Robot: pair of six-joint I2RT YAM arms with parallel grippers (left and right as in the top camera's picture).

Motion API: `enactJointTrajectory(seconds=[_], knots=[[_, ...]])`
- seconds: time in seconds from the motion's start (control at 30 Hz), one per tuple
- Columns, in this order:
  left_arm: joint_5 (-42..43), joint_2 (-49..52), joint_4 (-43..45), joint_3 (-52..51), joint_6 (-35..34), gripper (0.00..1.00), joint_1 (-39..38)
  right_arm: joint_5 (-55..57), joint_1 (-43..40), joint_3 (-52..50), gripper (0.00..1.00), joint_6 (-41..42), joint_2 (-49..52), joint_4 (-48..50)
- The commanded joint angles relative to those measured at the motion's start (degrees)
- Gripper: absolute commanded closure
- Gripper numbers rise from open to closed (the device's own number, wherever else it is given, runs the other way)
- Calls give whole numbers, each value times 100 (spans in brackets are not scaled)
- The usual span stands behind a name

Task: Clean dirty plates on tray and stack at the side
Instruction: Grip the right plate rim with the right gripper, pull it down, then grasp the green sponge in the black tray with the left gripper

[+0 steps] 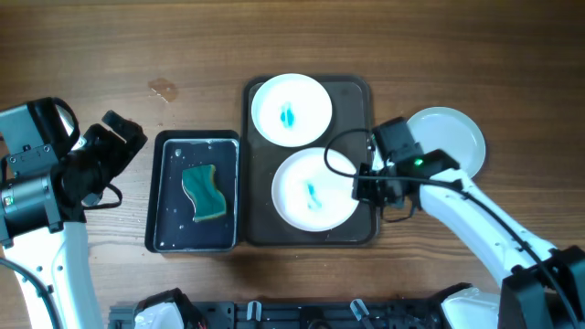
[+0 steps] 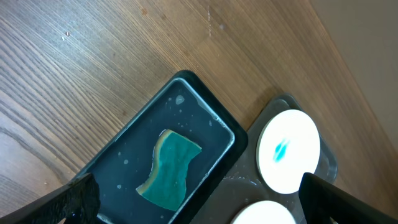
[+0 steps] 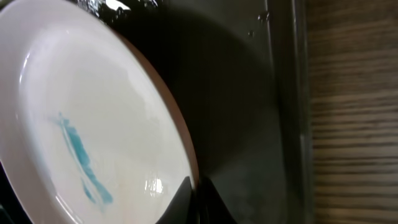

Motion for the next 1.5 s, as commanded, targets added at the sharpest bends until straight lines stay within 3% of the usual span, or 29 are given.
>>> enactJointTrajectory(seconds=[0.0,0.03,0.1,0.37,0.57,0.67,0.83,0.97,1.07,1.13,1.27,1.3,1.33,1.37,1.47], knots=[[48,-37,0,109,39,0,31,116,79,-11,96,1351,85,334],[59,-37,133,109,-26,0,31,111,79,-11,93,1443,85,385],[350,-37,208,109,-127,0,31,111,76,9,62,1368,85,398],[713,48,-166,87,149,0,-63,114,-284,887,55,-1613,-509,-278],[568,828,-754,-304,348,9,-1088,96,-566,1364,55,-1851,-796,-361],[72,1314,-704,-752,304,28,-1650,92,-568,1362,56,-1834,-793,-426],[-131,2138,74,-1672,-262,33,-2218,98,-568,1340,57,-1836,-793,-542],[-153,2804,1261,-2190,-286,59,-2411,96,-568,1340,57,-1725,-793,-518],[-435,3088,1513,-2190,-472,77,-2411,96,-568,1340,57,-1725,-793,-535],[-855,3198,1515,-2190,-476,96,-2415,94,-568,1340,57,-1722,-793,-546],[-734,3108,866,-1834,-407,96,-2367,94,-568,1340,57,-1725,-793,-564],[-723,3086,673,-1670,-407,82,-2339,94,-568,1340,57,-1725,-793,-564],[-730,3069,522,-1534,-398,42,-2312,94,-568,1340,57,-1725,-793,-560],[-726,3058,334,-1327,-284,22,-2267,94,-568,1342,57,-1725,-793,-560],[-734,3053,-70,-697,-83,11,-2133,94,-568,1342,57,-1725,-793,-603]])
